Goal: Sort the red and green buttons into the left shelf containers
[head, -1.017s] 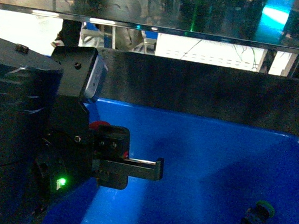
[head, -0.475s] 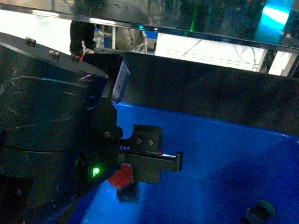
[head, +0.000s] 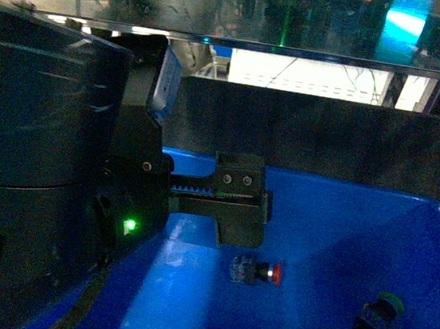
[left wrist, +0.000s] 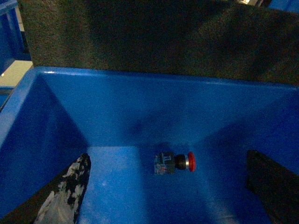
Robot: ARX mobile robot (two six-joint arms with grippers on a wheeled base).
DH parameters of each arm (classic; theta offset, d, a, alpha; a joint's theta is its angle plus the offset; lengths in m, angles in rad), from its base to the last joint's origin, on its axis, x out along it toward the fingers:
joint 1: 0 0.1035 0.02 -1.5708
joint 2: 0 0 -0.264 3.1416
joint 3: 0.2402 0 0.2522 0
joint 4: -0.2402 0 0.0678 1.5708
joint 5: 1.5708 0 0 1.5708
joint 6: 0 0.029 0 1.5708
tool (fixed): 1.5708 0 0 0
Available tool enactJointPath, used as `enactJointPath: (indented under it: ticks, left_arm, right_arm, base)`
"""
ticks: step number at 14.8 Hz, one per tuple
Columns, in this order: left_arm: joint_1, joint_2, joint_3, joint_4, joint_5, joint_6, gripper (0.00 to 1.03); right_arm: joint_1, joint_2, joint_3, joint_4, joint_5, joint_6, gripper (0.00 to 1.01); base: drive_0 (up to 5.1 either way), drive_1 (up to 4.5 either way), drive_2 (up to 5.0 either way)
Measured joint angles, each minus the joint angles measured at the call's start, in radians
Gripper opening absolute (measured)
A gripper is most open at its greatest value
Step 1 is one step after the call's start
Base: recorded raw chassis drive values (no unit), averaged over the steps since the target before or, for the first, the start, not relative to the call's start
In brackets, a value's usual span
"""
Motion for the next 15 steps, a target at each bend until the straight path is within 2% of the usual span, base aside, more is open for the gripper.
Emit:
enactJointPath:
  ticks: [3,5,8,12,15]
  left_arm:
    - [-0.016,-0.086,-0.074,-0.008,-0.017,0.0,0.98]
    - [-0.046,-0.334,-0.221,-0.056,-0.087,0.008,0.98]
    - [-0.039,-0.484,-0.296,-0.133,-0.108,0.009,0.98]
    - [-0.029,-0.557,-0.327,-0.169,-0.117,0.012,0.98]
    - [0.003,-0.676,-0.383,-0.254,-0.134,0.023,0.98]
  right_arm:
    - [0.0,0.0,0.0,0.0,0.0,0.0,0.98]
    - [0.0,0.0,0.0,0.0,0.0,0.0,0.98]
    - [0.0,0.0,0.0,0.0,0.0,0.0,0.98]
    - [0.0,0.0,0.0,0.0,0.0,0.0,0.98]
    - [0.0,0.0,0.0,0.0,0.0,0.0,0.98]
  base:
    - [0.0,0.0,0.0]
    - [0.0,0.0,0.0]
    - [0.0,0.0,0.0]
    - [0.0,0.0,0.0]
    - [0.0,0.0,0.0]
